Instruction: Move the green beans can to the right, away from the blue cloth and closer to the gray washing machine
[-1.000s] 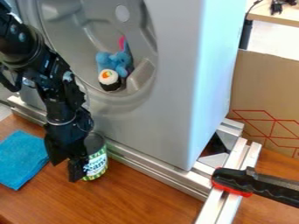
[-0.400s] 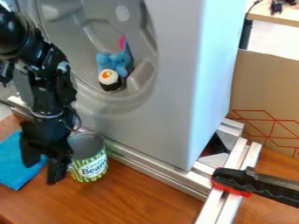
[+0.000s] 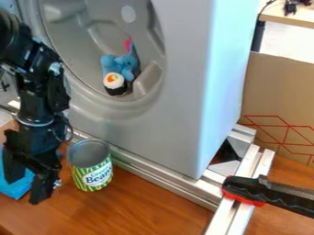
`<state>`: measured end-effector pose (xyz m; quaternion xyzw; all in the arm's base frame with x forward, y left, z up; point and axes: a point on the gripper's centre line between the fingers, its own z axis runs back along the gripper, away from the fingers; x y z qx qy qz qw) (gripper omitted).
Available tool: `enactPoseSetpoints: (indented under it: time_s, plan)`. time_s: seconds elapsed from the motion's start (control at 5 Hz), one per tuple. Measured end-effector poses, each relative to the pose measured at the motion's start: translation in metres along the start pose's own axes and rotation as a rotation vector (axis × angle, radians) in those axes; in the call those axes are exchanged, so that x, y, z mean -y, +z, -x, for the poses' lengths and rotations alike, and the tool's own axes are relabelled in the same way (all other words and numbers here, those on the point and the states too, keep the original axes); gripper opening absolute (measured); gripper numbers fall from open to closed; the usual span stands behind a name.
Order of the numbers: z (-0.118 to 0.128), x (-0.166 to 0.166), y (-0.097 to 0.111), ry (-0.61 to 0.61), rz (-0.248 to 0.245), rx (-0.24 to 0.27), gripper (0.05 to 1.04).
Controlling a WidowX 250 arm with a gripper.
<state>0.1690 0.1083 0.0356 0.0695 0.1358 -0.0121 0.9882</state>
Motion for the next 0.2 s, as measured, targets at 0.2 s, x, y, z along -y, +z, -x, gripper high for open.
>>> enactPoseSetpoints:
  time_s: [0.2]
  plan:
    - [0.0145, 0.0, 0.0084, -0.025, 0.032, 0.088, 0.999]
